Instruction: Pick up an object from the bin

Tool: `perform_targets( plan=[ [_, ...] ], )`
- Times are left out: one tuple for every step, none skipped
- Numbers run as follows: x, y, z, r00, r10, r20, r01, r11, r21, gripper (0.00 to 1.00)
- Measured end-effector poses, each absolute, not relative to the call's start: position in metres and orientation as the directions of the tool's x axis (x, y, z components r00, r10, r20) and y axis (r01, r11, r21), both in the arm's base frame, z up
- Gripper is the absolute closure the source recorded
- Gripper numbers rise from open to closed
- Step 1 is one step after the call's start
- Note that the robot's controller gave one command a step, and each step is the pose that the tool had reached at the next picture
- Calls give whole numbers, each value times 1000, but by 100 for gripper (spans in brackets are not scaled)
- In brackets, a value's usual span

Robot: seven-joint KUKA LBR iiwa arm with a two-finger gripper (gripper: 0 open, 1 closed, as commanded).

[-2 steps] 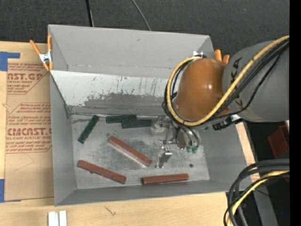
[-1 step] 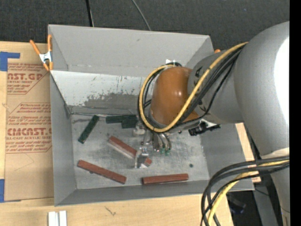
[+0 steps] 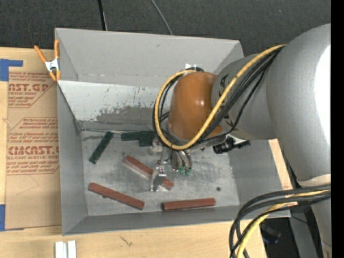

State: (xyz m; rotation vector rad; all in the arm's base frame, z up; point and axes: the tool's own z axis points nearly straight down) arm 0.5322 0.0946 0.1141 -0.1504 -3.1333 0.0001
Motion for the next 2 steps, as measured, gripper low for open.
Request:
perform_targets(
  plan=[
    [535,97,143,-994,113,-3,113,994,2,0],
    [540,102,71,-985,170,-8,170,985,4,0]
  ],
)
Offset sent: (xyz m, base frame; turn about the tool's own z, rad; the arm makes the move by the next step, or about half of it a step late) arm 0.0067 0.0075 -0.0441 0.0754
